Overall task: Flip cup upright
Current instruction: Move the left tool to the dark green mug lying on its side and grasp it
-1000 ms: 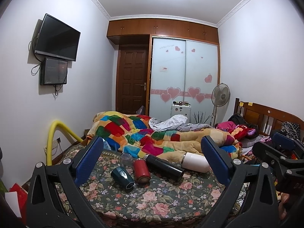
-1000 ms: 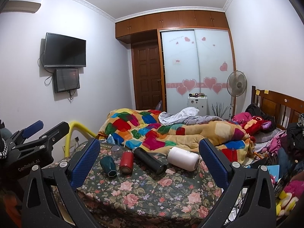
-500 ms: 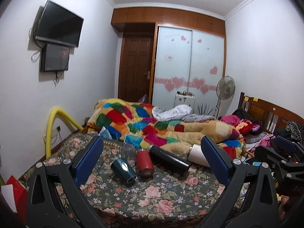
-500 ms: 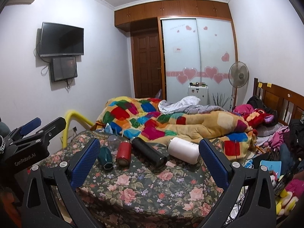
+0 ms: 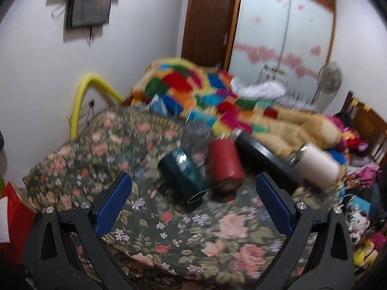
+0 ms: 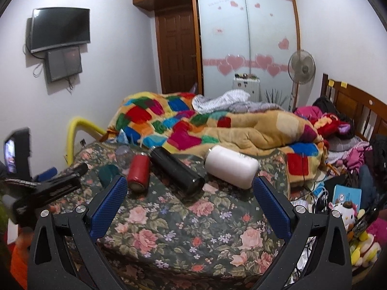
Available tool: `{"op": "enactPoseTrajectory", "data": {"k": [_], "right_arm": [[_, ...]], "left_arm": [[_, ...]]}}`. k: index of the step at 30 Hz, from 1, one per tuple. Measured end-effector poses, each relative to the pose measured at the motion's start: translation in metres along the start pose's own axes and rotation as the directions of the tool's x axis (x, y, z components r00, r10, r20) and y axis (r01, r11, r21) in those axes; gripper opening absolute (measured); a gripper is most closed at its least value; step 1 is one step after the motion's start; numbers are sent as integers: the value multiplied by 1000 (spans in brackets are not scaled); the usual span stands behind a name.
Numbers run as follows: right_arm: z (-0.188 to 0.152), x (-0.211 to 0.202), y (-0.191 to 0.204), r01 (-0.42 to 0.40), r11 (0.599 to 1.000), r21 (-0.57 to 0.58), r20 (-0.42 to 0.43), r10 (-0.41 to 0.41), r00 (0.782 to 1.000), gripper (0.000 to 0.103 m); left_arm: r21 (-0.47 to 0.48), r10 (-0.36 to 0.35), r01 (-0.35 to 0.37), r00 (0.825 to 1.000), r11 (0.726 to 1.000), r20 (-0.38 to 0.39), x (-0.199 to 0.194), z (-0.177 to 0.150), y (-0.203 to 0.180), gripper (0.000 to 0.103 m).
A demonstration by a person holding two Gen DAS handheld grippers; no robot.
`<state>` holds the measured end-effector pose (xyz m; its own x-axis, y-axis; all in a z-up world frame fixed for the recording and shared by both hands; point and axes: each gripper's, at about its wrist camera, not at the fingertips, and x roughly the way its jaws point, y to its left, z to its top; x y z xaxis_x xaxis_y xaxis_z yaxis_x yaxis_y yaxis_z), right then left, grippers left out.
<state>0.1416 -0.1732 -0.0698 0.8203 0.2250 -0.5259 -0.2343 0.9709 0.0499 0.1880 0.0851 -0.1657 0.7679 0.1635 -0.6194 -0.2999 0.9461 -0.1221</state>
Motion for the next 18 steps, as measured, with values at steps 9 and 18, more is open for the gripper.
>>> {"op": "enactPoseTrajectory", "data": {"k": [9,18], "right_arm": [[-2,36,-7,26,999,17,-82,-25,996,103],[-2,56,-5,22,1000,21,-113,-19,993,103]], "left_arm": [[-102,-26,4,976,995,-217,107,1,23,82],[-132,-7,-34,955,991,-296,151,-2,22,79]]}}
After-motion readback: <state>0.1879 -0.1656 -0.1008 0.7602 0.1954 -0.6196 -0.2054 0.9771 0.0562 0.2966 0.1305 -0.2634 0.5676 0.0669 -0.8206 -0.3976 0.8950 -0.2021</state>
